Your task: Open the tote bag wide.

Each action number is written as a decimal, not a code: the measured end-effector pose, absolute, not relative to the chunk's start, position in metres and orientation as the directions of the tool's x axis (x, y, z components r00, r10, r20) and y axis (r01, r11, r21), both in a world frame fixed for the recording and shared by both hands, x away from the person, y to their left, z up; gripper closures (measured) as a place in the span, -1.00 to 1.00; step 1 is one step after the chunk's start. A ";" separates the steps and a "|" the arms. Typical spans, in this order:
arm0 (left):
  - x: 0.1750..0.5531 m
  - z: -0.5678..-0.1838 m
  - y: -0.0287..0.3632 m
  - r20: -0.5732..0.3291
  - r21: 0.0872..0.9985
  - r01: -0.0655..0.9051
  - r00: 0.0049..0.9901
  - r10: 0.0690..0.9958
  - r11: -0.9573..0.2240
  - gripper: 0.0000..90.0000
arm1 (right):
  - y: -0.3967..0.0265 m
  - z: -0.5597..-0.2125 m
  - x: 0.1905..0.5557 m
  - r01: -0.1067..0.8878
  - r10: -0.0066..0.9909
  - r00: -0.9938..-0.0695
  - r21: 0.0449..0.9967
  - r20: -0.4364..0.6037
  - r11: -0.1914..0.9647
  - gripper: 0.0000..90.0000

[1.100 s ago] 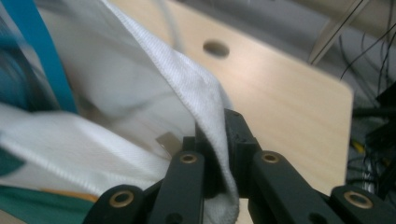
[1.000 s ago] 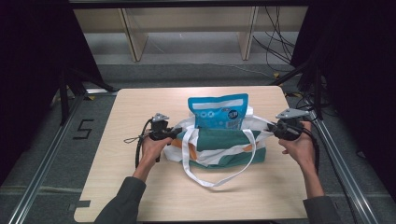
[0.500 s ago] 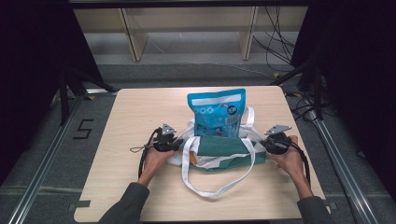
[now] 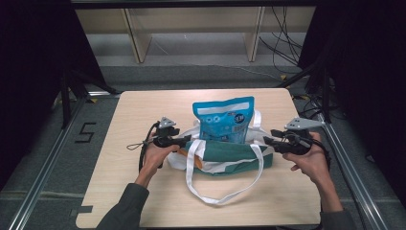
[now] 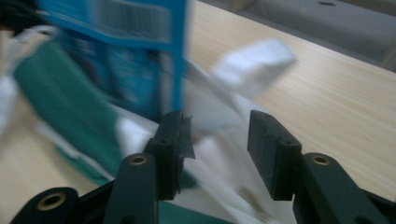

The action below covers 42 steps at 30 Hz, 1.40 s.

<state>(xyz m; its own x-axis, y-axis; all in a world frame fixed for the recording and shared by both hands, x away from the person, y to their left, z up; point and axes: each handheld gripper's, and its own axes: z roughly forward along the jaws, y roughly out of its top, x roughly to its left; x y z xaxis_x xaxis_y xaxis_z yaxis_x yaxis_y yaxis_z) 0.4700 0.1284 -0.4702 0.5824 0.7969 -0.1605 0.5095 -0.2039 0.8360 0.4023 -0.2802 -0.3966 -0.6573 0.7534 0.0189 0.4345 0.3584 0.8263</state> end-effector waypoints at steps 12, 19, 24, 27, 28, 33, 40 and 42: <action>0.501 -0.458 0.102 -0.194 0.825 0.525 0.615 0.765 -0.212 -0.15 | -0.208 -0.413 0.402 0.385 0.562 -0.824 0.797 0.070 0.466 0.36; 0.518 -0.453 0.091 -0.091 0.762 0.533 0.651 0.754 -0.368 0.57 | -0.203 -0.415 0.382 0.289 0.429 -0.903 0.763 0.016 0.578 0.91; 0.527 -0.465 0.087 -0.092 0.712 0.593 0.610 0.787 -0.376 0.77 | -0.192 -0.447 0.366 0.308 0.399 -0.917 0.684 0.027 0.662 0.94; 0.533 -0.483 0.088 -0.113 0.677 0.639 0.580 0.807 -0.364 0.77 | -0.186 -0.468 0.364 0.348 0.420 -0.906 0.647 0.046 0.678 0.94; 0.535 -0.488 0.087 -0.112 0.666 0.650 0.572 0.812 -0.366 0.77 | -0.184 -0.476 0.365 0.356 0.424 -0.904 0.627 0.044 0.693 0.94; 0.533 -0.499 0.080 -0.046 0.670 0.620 0.583 0.811 -0.408 0.69 | -0.179 -0.497 0.369 0.376 0.432 -0.900 0.599 0.055 0.707 0.93; 0.503 -0.459 0.112 -0.115 0.752 0.580 0.584 0.803 -0.314 0.07 | -0.195 -0.459 0.365 0.394 0.467 -0.881 0.668 0.078 0.631 0.33; 0.483 -0.449 0.118 -0.170 0.796 0.559 0.574 0.801 -0.231 0.03 | -0.207 -0.438 0.364 0.406 0.488 -0.866 0.718 0.106 0.565 0.26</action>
